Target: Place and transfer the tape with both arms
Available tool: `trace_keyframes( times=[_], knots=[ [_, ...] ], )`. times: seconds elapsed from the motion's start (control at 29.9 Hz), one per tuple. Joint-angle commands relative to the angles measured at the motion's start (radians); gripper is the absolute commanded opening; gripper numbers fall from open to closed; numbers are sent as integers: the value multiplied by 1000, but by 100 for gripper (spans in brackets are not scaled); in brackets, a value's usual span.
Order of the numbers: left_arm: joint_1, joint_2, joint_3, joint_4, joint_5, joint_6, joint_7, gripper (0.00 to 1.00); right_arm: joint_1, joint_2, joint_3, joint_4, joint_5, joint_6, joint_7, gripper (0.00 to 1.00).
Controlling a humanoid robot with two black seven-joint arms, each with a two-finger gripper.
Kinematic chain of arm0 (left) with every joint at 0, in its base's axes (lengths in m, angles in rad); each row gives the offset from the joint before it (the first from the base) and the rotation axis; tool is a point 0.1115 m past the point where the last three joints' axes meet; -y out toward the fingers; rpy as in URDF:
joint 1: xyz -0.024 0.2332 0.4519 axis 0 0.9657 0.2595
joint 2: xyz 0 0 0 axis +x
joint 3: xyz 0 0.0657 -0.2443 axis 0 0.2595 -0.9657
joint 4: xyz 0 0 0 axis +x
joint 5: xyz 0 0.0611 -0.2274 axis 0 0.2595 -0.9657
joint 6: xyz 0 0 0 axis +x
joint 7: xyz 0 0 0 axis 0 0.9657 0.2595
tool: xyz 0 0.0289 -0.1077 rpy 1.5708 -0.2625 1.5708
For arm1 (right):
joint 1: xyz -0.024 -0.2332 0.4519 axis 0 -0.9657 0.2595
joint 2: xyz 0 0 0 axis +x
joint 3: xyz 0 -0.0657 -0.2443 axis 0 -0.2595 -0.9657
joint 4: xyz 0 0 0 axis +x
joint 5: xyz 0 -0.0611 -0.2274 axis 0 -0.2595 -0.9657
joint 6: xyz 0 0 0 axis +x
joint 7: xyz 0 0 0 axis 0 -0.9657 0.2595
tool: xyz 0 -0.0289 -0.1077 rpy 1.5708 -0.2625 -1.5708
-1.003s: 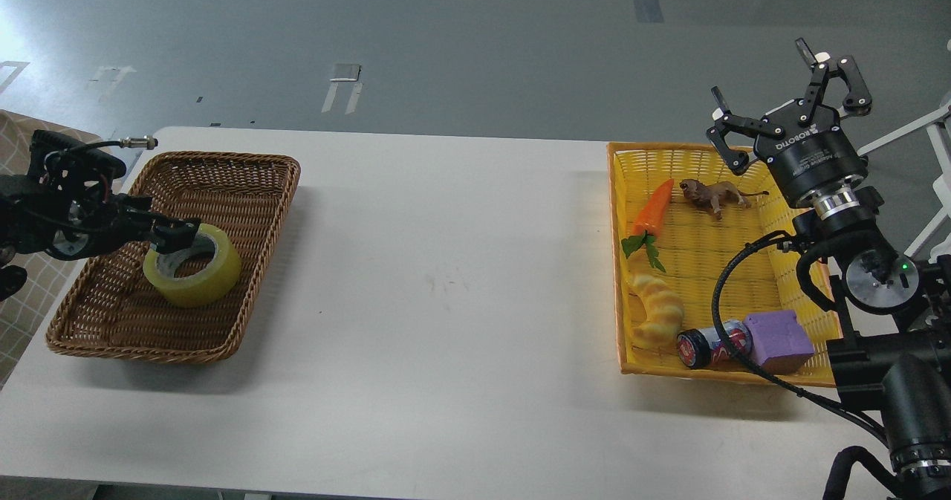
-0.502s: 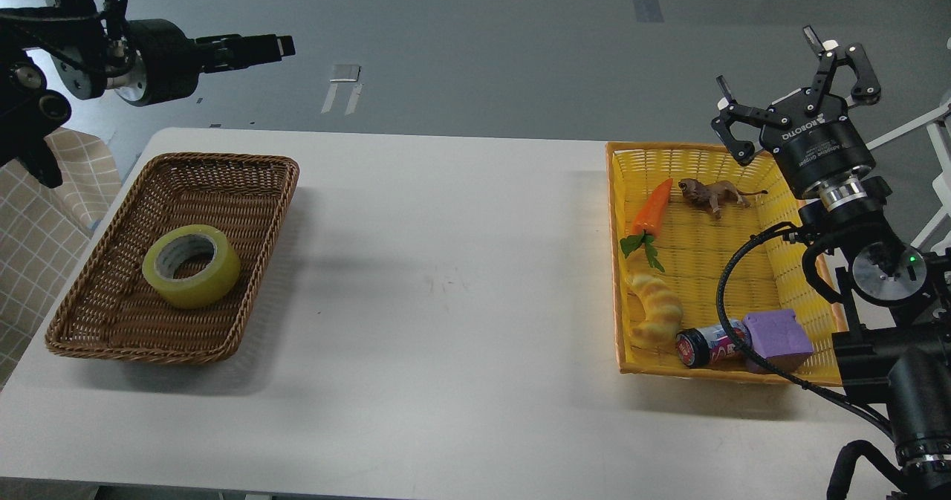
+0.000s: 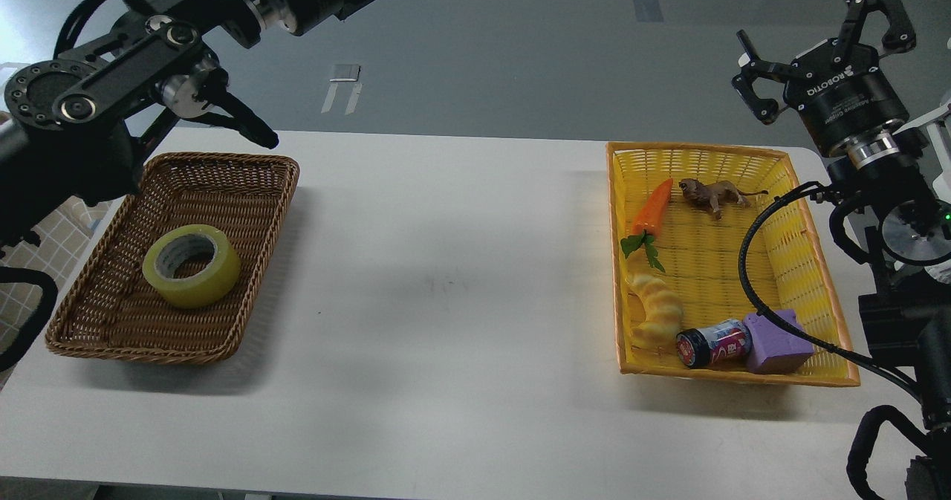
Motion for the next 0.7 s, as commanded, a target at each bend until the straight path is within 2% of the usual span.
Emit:
trace_keyframes(
  times=[0.0, 0.2, 0.4, 0.67],
  knots=[
    [49, -40, -73, 0, -110, -3, -3, 98, 46, -29, -34, -22, -1, 0, 0, 100],
    [170, -135, -279, 0, -193, -11, -4, 98, 109, -31, -78, -79, -1, 0, 0, 100],
    [285, -245, -449, -3, -193, -66, -3, 98, 176, -26, -159, -123, -1, 0, -2, 100],
    [321, -281, -469, -17, -193, -94, 2, 98, 221, -6, -201, -140, 1, 0, 0, 100]
  ],
)
